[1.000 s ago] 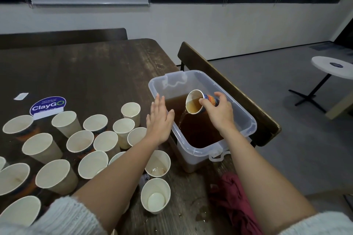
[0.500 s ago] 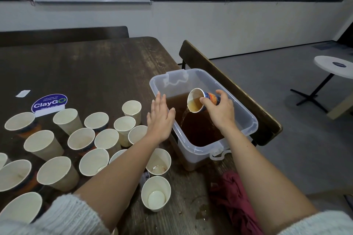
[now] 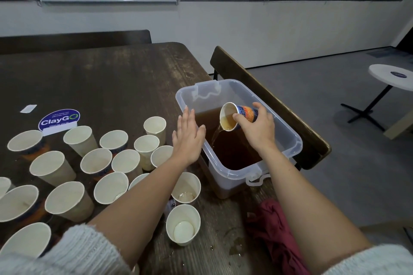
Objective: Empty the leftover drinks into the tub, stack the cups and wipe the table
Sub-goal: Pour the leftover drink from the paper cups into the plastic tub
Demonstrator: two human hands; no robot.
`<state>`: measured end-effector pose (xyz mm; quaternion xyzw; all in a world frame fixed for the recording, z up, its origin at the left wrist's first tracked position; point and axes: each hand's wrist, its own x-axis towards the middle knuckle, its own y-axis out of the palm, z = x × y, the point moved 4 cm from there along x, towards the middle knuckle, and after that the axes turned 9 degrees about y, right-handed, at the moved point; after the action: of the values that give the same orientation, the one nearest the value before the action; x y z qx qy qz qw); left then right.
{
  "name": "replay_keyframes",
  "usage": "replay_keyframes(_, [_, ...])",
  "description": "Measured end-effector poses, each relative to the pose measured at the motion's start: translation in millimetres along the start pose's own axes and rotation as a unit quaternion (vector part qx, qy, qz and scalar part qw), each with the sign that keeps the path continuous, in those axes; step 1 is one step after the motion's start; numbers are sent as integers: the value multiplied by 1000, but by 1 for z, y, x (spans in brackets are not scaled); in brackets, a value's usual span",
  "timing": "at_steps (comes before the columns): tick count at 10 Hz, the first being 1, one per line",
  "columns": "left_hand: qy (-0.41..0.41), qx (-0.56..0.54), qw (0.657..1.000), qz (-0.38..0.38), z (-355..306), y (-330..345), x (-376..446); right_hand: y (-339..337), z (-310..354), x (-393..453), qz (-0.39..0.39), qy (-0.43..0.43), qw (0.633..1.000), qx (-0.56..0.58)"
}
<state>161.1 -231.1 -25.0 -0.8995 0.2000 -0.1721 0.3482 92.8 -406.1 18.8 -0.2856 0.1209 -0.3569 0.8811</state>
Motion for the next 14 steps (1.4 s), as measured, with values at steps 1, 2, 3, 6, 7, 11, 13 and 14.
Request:
replay_keyframes(1, [0, 0, 1000, 0, 1, 0, 0, 1, 0, 1, -5, -4, 1000, 0])
replay_keyframes(2, [0, 1, 1000, -1, 1, 0, 0, 1, -1, 1, -9, -9, 1000, 2])
replay_keyframes(3, [0, 2, 1000, 1, 0, 0, 0, 1, -1, 2, -11, -17, 1000, 1])
replay_keyframes(6, [0, 4, 1000, 2, 0, 0, -1, 1, -1, 2, -20, -29, 999, -12])
replay_keyframes(7, [-1, 3, 1000, 2, 0, 0, 0, 1, -1, 2, -18, -35, 999, -14])
replay_keyframes(11, [1, 5, 1000, 2, 1, 0, 0, 2, 1, 1, -25, -52, 997, -42])
replay_keyframes(13, [-2, 4, 1000, 1, 0, -1, 0, 5, 0, 2, -26, -69, 996, -49])
replay_keyframes(14, [-1, 3, 1000, 2, -1, -1, 0, 5, 0, 0, -24, -77, 995, -59])
